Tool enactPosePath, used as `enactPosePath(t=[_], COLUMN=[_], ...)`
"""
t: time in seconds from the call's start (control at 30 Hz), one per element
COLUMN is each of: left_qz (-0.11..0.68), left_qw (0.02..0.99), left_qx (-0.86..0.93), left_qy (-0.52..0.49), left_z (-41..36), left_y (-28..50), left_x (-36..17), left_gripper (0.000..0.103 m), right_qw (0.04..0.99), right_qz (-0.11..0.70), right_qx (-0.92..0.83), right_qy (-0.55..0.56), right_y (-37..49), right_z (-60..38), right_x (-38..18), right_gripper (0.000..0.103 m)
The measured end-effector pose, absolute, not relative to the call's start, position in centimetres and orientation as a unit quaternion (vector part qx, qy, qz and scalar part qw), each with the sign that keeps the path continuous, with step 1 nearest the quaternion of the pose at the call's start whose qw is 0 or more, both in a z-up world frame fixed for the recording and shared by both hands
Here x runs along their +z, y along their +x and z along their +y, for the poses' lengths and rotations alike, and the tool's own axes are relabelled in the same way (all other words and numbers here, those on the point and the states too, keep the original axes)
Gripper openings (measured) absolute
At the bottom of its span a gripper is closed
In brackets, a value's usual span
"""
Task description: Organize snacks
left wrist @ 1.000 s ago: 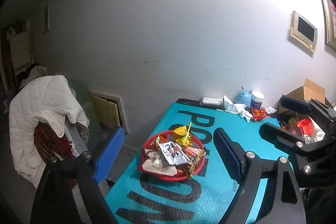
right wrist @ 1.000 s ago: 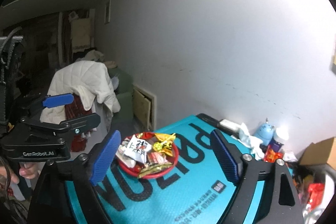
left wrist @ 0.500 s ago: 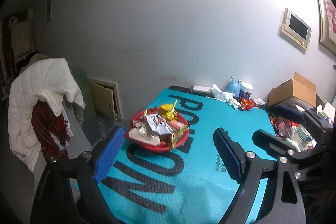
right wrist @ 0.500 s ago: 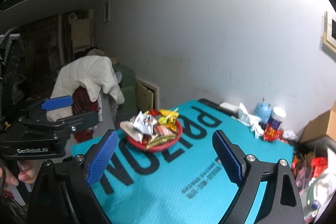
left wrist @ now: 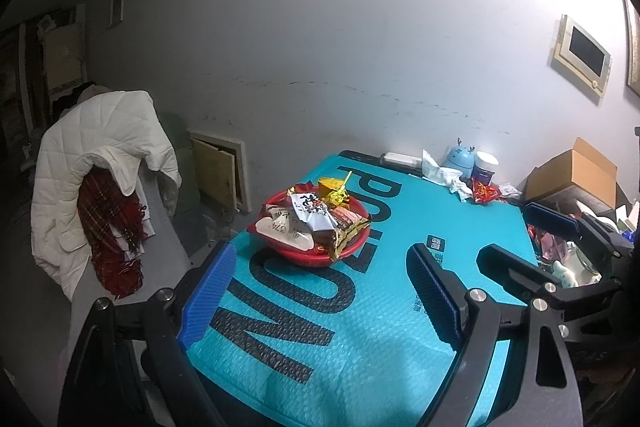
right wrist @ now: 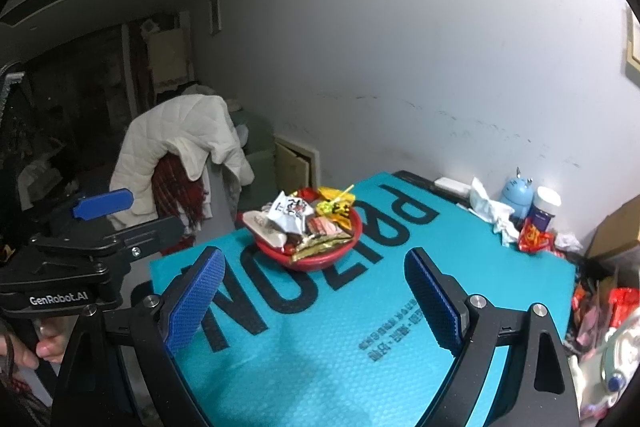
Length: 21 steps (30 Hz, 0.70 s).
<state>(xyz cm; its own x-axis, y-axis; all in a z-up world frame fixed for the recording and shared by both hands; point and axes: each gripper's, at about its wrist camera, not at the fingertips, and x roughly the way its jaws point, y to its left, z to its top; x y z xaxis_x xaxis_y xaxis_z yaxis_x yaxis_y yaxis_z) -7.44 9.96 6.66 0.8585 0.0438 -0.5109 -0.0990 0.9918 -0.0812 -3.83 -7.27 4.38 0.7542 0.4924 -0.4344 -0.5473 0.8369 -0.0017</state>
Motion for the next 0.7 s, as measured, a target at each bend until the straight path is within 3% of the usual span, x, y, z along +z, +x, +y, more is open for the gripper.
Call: enactPosePath(t=[0.7], left_qz=[0.276], left_qw=[0.958], left_qx=[0.05], left_qy=[-0.062], left_z=[10.42], left_y=[-7.82], left_x=[5.88], left_gripper=[0.087], right_qw=[0.927], right_qz=[0.231], right_qx=[0.287], right_qy=[-0.069], right_y=[-3.37], right_z=[-6.65], right_x=[3.66], right_gripper=[0.092])
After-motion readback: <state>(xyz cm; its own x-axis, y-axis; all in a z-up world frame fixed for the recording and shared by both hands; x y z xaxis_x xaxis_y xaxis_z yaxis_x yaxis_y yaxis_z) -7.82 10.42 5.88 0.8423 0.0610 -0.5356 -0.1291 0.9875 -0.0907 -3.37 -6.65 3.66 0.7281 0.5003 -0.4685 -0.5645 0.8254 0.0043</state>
